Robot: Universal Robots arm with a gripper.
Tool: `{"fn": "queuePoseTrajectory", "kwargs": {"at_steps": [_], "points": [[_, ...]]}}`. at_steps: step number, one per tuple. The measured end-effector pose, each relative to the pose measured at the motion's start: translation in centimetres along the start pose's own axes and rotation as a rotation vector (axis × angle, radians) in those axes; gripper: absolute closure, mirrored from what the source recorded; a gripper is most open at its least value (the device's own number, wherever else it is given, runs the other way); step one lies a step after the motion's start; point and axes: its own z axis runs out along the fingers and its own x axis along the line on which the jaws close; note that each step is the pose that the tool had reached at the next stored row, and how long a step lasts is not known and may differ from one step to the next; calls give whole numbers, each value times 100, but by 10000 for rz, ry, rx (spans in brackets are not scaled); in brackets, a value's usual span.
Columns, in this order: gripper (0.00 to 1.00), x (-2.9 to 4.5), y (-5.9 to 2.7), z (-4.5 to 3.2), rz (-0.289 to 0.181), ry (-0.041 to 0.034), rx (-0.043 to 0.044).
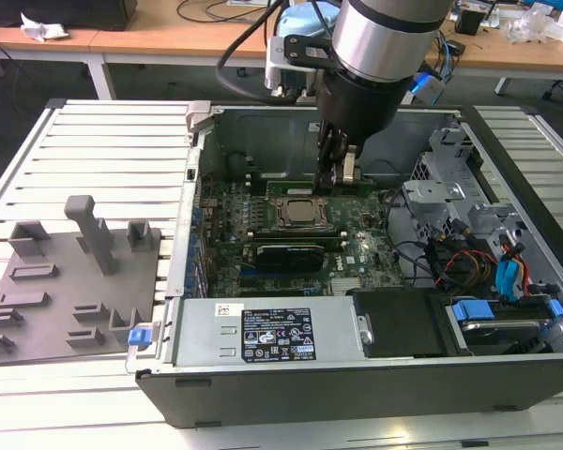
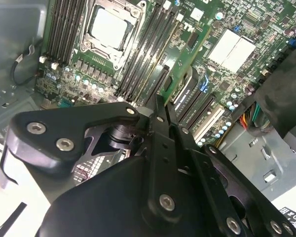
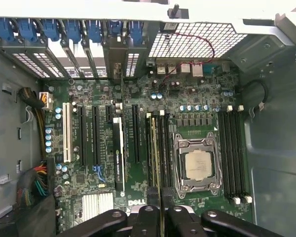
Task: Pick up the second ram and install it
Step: 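Insert the second ram into the second slot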
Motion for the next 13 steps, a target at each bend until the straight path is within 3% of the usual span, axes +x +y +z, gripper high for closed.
{"fn": "queuePoseTrajectory", "kwargs": {"at_steps": [13], "points": [[86, 20, -19, 150, 0, 0, -1]]}}
